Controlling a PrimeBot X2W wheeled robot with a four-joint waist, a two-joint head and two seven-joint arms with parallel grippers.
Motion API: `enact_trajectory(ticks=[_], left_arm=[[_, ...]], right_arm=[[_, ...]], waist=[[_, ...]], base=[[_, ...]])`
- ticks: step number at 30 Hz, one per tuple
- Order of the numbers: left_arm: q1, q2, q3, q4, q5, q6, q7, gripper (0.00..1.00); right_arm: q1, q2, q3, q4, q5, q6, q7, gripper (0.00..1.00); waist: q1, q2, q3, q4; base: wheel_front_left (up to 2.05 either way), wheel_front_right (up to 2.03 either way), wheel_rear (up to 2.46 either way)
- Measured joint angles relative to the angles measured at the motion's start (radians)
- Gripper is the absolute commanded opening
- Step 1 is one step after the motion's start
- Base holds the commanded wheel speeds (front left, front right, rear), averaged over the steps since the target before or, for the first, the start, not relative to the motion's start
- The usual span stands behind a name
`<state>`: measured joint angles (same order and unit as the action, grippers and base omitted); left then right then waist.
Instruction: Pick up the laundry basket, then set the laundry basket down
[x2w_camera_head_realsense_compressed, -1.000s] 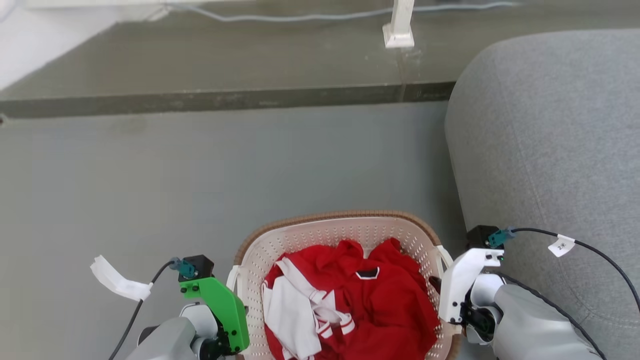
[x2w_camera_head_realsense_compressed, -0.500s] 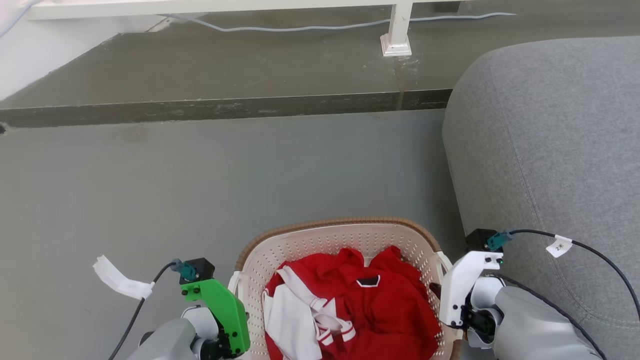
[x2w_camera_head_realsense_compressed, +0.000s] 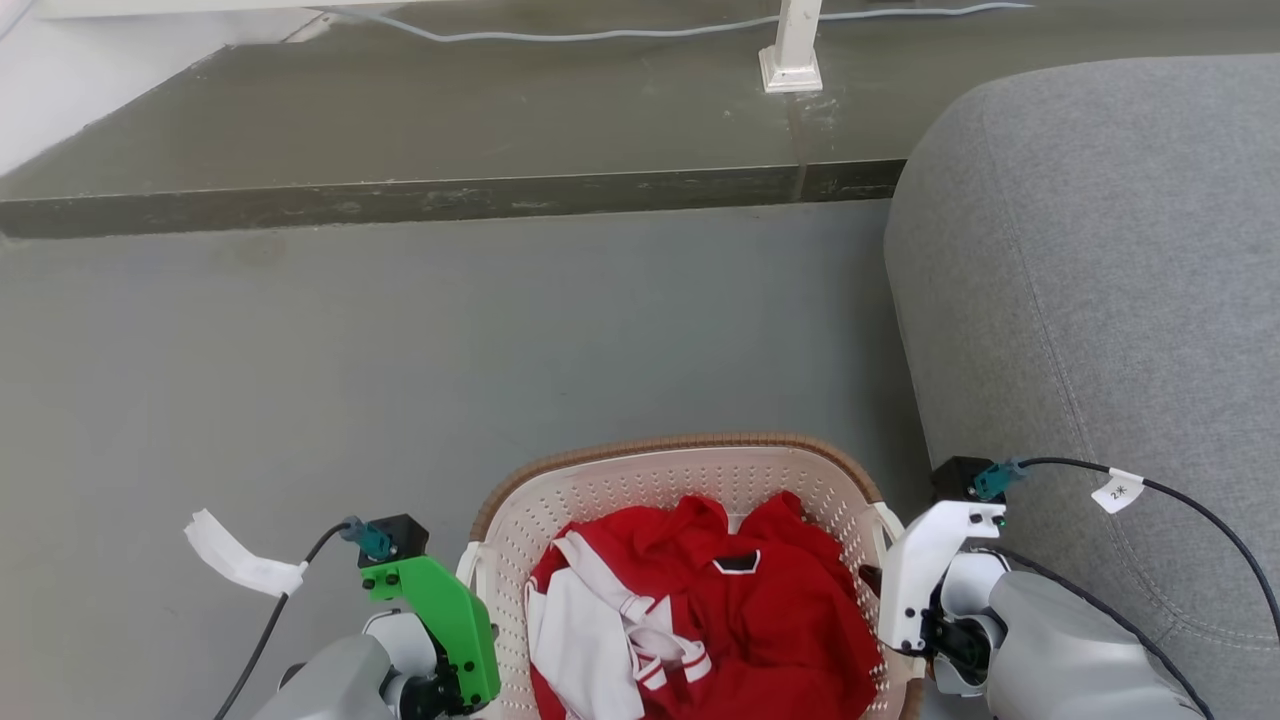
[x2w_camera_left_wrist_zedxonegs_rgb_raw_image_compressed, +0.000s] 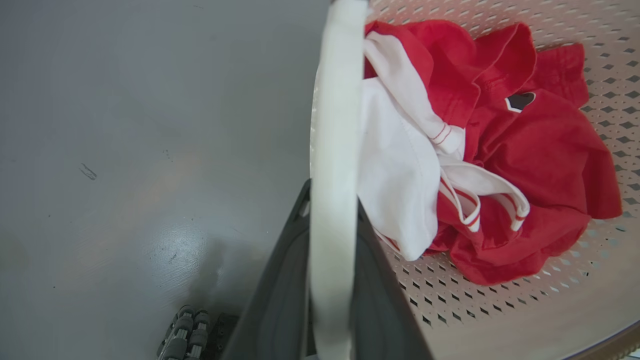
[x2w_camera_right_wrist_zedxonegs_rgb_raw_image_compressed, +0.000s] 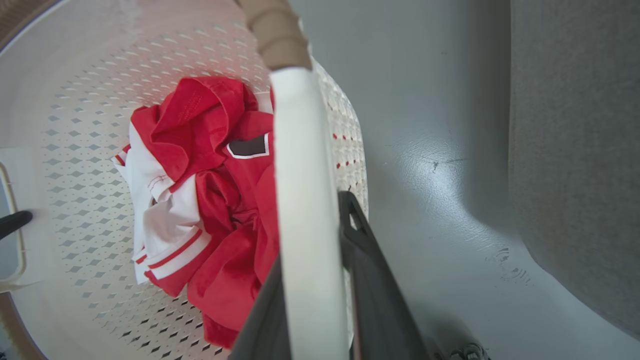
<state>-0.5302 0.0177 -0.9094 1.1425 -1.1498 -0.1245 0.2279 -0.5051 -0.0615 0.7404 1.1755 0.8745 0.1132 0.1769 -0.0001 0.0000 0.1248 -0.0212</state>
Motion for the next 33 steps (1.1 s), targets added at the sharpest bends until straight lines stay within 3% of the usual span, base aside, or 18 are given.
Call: enact_trajectory(ticks=[18, 33], left_arm=[[-0.007, 0.002, -0.010, -0.002, -0.008, 0.000, -0.007, 0.00], [-0.072, 0.006, -0.018, -0.003, -0.008, 0.000, -0.045, 0.00]], right_arm=[[-0.009, -0.001, 0.018, -0.004, 0.017, 0.000, -0.006, 0.00], [-0.062, -0.005, 0.022, -0.016, 0.024, 0.000, -0.049, 0.00]], waist=[[0.0000, 0.0000, 0.019, -0.003], [0.0000, 0.0000, 0.100, -0.010]], base=[[0.00, 0.00, 0.00], [0.00, 0.00, 0.00]])
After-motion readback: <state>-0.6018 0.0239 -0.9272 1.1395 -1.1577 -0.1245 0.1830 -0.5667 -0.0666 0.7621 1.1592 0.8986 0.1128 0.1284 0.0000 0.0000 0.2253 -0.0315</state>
